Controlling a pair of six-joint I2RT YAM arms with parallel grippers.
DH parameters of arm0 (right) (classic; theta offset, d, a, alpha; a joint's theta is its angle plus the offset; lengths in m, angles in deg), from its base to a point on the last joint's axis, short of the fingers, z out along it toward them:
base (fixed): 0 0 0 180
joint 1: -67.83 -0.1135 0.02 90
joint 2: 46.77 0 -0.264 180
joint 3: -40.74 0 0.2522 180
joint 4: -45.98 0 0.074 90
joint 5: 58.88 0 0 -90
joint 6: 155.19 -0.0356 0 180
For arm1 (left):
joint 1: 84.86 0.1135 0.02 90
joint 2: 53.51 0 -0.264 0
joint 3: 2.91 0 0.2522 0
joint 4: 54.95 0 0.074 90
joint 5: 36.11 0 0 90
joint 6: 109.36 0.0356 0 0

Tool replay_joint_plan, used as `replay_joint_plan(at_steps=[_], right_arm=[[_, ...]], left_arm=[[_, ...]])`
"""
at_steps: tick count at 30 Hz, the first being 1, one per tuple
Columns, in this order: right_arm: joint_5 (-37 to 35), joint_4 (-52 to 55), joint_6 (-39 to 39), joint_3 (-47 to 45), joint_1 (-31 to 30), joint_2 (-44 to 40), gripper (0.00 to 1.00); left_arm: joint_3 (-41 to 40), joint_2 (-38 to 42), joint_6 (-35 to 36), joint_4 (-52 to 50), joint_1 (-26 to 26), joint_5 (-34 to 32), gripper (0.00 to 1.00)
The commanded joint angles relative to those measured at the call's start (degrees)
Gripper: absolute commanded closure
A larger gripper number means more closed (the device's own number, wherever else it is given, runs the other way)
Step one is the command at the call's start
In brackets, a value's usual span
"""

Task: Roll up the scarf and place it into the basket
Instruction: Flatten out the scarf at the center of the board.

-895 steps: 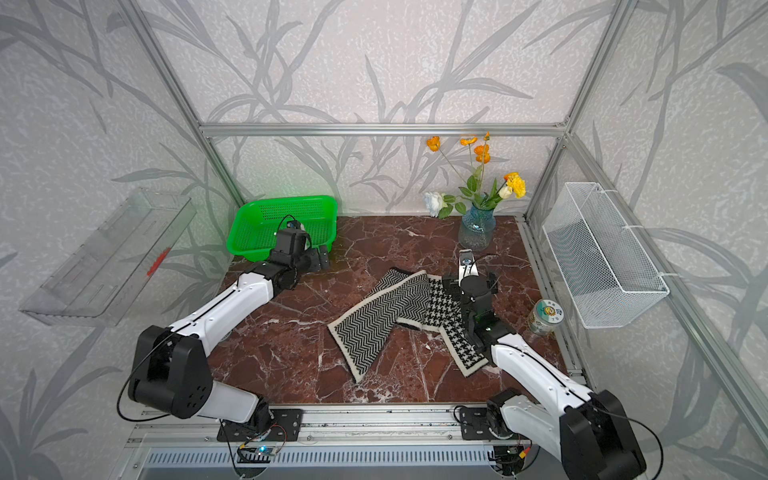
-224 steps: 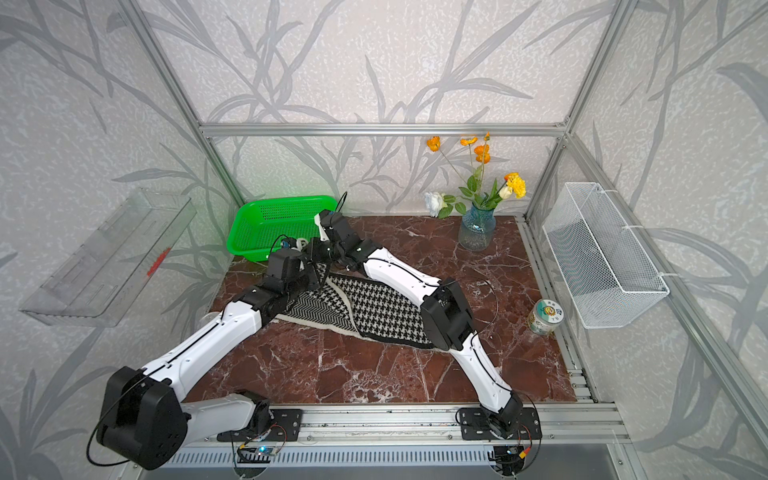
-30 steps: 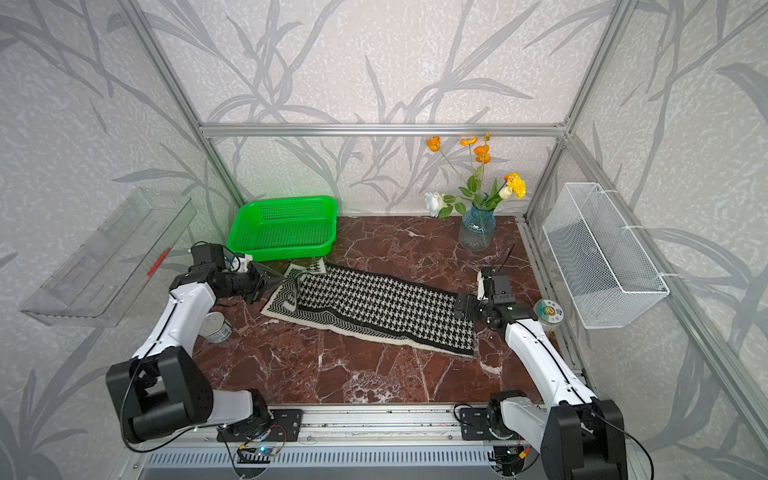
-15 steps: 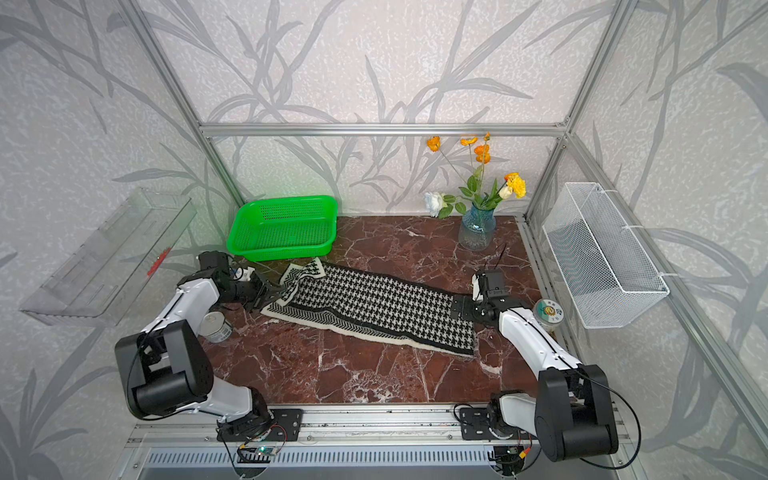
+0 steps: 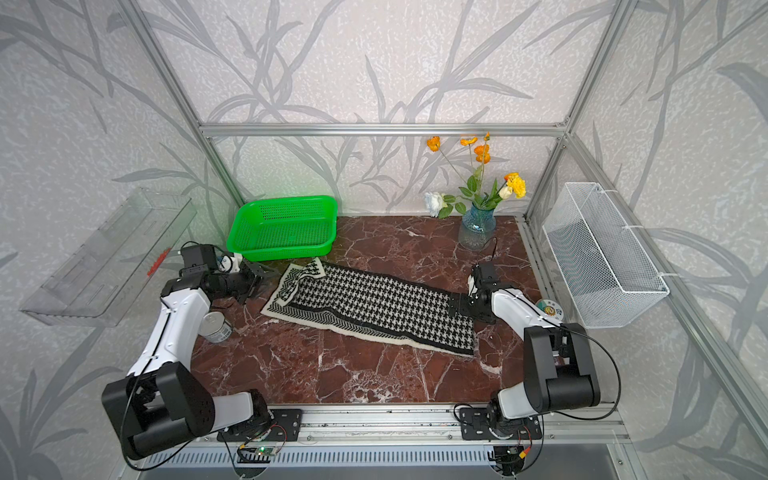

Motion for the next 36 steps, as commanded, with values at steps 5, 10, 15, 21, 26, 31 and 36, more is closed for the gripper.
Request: replay_joint_plan(at_steps=[5,10,15,21,26,31,36], right_arm=[[-1.5,5.6,0.2,1.7,0.4,1.9,0.06],[-2.2,6.6,-0.1,0.3,0.4,1.1,0.09],[-0.2,7.4,0.2,1.7,0.4,4.6,0.22],[0.6,7.5,0.7,2.0,0.4,5.5,0.37],[1.5,6.9,0.8,2.0,0.4,5.6,0.62],[3.5,5.5,0.7,1.4,0.4,5.1,1.0],[4.8,3.5,0.4,0.1,0.4,1.5,1.0]], left_arm=[[1.0,0.3,-1.7,2.4,-1.3,3.1,0.54],[0.9,-0.3,-3.4,4.7,-2.4,3.7,0.54],[1.2,-0.5,-3.0,4.5,-2.8,3.1,0.54],[1.3,-0.4,-3.2,5.1,-2.8,2.8,0.54],[1.1,-0.9,-3.1,5.2,-2.9,3.2,0.54],[-0.1,0.1,-3.1,5.9,-3.1,2.7,0.54],[-1.0,-0.2,-2.8,6.6,-4.0,1.1,0.54]])
